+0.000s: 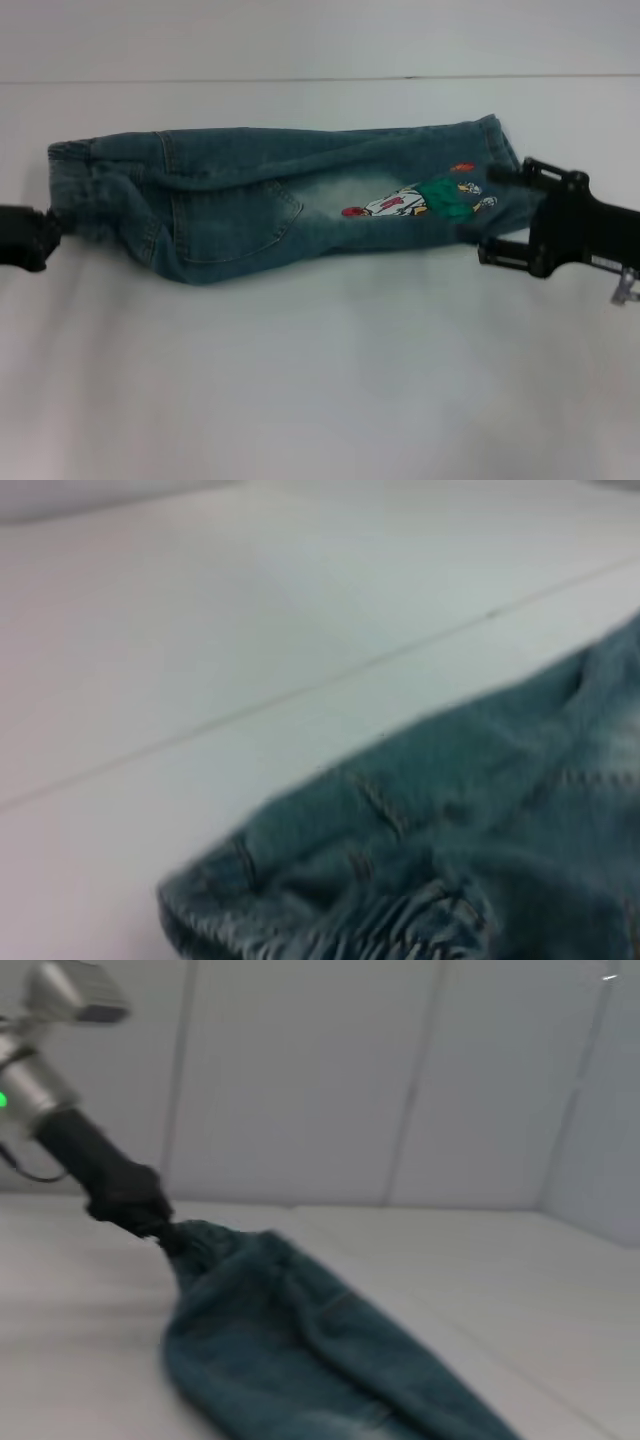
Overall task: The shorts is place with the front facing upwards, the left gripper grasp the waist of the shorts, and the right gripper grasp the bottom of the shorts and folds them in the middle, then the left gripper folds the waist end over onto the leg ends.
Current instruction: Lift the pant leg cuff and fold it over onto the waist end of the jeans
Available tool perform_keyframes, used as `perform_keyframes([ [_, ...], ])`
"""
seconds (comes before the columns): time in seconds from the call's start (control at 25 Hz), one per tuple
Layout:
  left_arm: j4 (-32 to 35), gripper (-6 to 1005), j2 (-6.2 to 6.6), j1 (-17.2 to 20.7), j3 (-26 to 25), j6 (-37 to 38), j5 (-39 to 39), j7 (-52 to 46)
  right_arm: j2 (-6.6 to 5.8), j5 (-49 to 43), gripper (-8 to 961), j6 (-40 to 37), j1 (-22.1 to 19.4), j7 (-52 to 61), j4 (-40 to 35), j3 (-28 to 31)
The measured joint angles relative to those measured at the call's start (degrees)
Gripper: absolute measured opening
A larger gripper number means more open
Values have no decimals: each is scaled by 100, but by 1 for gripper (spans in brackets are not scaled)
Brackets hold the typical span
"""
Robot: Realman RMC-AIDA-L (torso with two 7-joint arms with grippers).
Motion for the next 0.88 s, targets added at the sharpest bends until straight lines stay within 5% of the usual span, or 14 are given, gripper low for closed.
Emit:
perform_keyframes([
  [0.28, 1318, 30, 0, -172, -25, 842, -287, -1177, 19, 1086, 835, 849, 488, -869, 1163, -21],
  [0.52, 1662, 30, -7, -374, 21, 1045, -461, -1433, 33, 1223, 683, 1399, 953, -1305, 1871, -30],
  [0.88, 1864, 30, 35, -844, 32, 1410, -686, -1913, 89, 1744, 153, 2396, 1886, -2300, 3221, -12],
])
